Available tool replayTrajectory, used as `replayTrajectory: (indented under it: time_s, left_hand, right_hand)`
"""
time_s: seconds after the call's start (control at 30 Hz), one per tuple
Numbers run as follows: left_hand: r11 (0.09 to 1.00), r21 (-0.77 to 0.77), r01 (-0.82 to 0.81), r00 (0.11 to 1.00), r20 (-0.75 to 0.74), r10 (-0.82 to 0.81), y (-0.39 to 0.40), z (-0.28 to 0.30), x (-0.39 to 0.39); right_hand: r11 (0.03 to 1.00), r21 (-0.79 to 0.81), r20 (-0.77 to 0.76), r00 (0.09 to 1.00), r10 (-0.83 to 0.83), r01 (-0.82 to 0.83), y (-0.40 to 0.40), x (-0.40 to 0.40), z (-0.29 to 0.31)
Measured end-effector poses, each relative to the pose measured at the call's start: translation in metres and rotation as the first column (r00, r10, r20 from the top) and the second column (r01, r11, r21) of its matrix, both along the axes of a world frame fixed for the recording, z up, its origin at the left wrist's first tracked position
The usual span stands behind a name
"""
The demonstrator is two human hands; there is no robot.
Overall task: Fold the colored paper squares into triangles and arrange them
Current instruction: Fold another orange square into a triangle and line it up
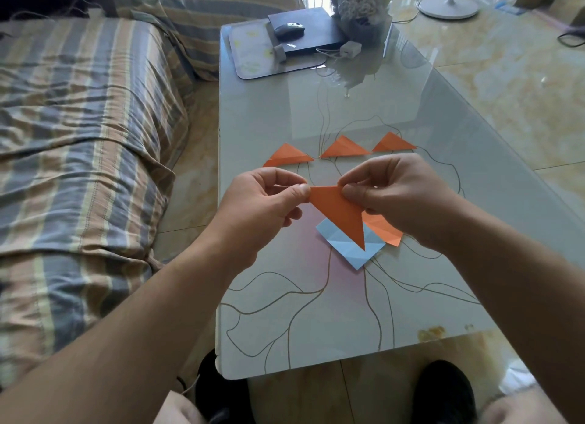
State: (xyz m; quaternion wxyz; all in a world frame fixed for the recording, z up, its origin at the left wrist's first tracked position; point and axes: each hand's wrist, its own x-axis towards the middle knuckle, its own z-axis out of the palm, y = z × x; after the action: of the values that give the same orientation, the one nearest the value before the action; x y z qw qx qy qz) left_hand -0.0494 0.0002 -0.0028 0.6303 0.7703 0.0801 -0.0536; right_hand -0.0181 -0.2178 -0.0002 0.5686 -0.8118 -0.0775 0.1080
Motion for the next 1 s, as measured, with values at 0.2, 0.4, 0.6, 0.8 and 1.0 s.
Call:
replayTrajectory:
  time_s: [0.2, 0.4, 0.6, 0.8, 1.0]
  left_hand:
    - [0.998, 0.003, 0.06, 0.998, -0.012, -0.06, -0.001, 0.0, -0.001]
    - [0.985, 0.04, 0.167, 0.985, 0.031, -0.168, 0.004, 0.003, 0.0]
    - [0.892, 0.398, 0.216, 0.915, 0.235, -0.327, 0.011, -0.001, -0.003]
    - [0.825, 0.555, 0.106, 0.879, 0.335, -0.339, 0.014, -0.008, 0.002]
    - [0.779, 0.625, 0.052, 0.919, 0.274, -0.282, 0.01, -0.007, -0.001]
  right_hand:
    - [0.999, -0.027, -0.023, 0.999, -0.042, 0.041, 0.001, 0.001, -0.001]
    - [1.0, -0.019, -0.122, 0.992, -0.021, 0.019, 0.0, 0.002, -0.002]
    - [0.998, 0.066, -0.279, 0.96, 0.034, -0.016, -0.003, 0.001, 0.003]
    - [0.985, -0.159, -0.101, 0.994, 0.051, -0.067, -0.004, 0.0, -0.003]
    - [0.925, -0.378, 0.222, 0.967, 0.121, -0.029, -0.005, -0.003, -0.001]
